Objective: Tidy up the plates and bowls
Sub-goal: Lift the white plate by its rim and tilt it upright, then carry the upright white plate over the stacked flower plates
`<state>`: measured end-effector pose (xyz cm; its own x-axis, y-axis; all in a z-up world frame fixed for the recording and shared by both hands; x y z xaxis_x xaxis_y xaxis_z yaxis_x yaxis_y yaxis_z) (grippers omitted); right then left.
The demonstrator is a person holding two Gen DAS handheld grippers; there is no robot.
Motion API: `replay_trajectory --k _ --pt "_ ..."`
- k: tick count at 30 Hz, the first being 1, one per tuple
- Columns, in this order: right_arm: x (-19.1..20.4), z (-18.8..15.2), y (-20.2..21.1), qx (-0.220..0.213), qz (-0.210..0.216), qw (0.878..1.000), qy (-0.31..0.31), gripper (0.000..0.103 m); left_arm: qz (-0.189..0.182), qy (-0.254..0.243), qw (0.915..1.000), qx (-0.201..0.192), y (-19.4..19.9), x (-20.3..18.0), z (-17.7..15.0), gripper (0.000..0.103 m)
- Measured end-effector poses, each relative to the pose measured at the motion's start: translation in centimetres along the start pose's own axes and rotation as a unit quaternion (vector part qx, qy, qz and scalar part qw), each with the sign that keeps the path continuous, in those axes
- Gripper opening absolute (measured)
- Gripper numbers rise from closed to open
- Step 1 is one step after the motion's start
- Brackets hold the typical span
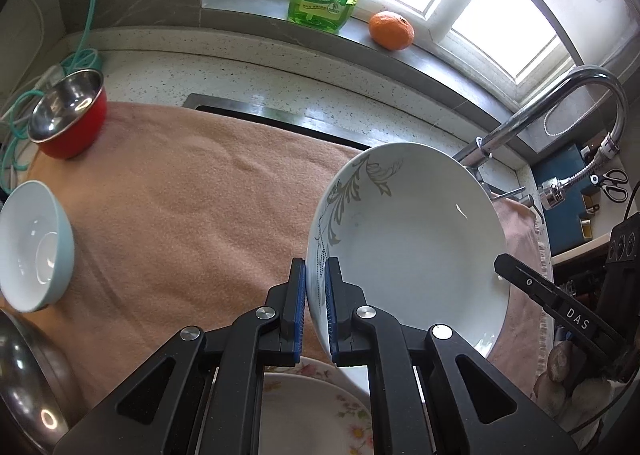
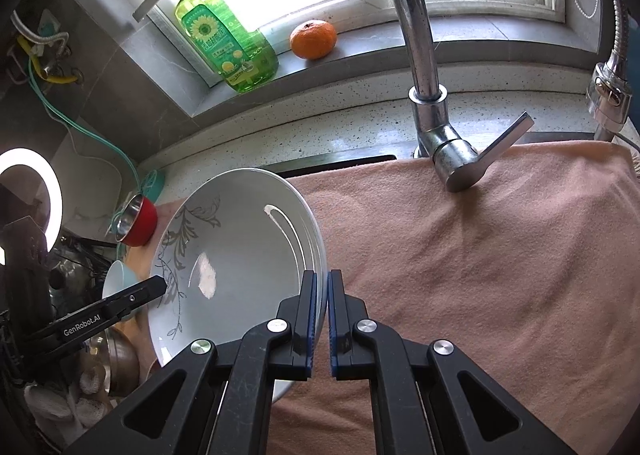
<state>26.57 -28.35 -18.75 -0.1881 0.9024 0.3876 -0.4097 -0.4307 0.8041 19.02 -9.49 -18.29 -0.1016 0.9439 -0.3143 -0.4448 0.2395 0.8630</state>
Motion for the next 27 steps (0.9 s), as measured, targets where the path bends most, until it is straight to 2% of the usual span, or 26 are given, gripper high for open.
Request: replay_trajectory --k 19,27 --pt "4.6 -4.7 0.8 0.012 0.012 1.0 0.016 0.005 0.005 0.019 0.9998 -0.007 4.2 4.0 -4.5 0.008" --pt "5.9 -6.4 1.0 0.014 0.011 1.0 0.017 0.005 0.003 0.019 0.9998 -0.008 4.8 4.7 -5.4 0.008"
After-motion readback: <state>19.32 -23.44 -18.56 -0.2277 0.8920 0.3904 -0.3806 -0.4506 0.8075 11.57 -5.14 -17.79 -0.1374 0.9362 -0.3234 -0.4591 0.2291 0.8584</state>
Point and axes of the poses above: each gripper's, at about its wrist camera, not at the fingertips, and y roughly against the way its jaws point, x to its left, z to its top, the point moved 8 cm from there along -y, roughly the way its jaws point, and after that the axes turned 1 degree about -x, right-handed, at the moved point
